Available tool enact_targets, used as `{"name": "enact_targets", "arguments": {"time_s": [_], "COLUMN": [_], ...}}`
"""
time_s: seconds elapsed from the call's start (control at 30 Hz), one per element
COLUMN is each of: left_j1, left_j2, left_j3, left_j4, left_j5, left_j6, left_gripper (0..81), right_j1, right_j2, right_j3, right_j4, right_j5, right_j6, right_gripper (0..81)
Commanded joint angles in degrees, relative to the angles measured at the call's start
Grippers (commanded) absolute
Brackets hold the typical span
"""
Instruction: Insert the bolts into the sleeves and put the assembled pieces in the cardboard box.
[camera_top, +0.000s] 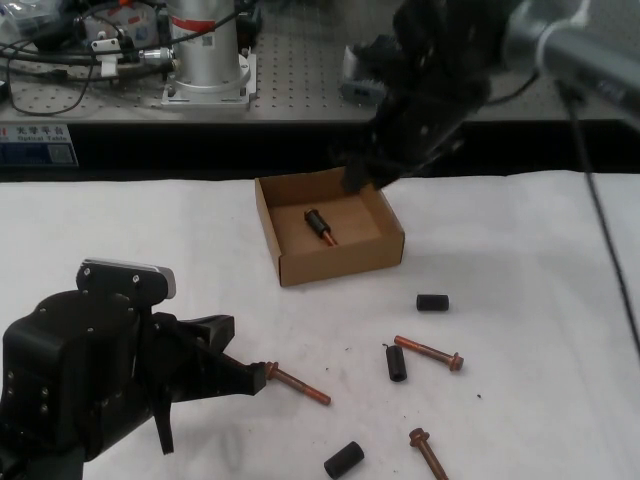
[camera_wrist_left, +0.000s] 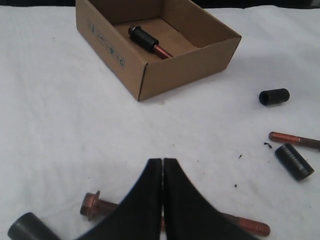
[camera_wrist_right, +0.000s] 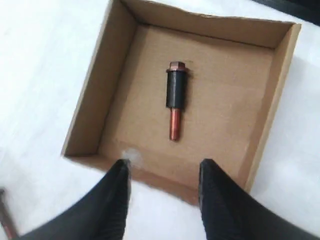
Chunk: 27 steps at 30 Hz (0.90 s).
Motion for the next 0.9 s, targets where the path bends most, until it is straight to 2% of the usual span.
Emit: {"name": "enact_targets", "arguments": {"time_s": [0.0,0.13,0.37,0.5,0.63,0.87], "left_j1": [-0.2,-0.2,-0.2,-0.2,-0.2,-0.2], "left_j2": [-0.6,-0.6,-0.6,-0.6,-0.6,-0.6], "left_j3": [-0.6,-0.6,-0.6,-0.6,-0.6,-0.6], "left_j4": [-1.0,-1.0,-1.0,-1.0,-1.0,-1.0], "left_j5": [0.1,0.1,0.1,0.6,1.4,1.4], "left_j6": [0.4,1.6,1.7,1.7,1.4,1.4], "left_gripper": [0.7,0.7,0.7,0.7,0.7,0.7], "right_j1": [0.5,1.0,1.0,1.0,1.0,1.9], "right_j2": [-6.0,-9.8,-14.6,-17.0,-17.9,-17.8], "right_j3": [-1.3,-0.7,10.7,23.1,32.4,37.7], "right_j4": [9.5,16.8,23.3,19.5,11.5,3.9], "right_j5": [3.1,8.6,8.6,8.6,8.6,9.1], "right_j6": [-4.8,-7.8,-17.9,-24.7,-27.4,-29.5], "right_gripper": [33.4,33.0,26.0,25.9,25.9,25.9]}}
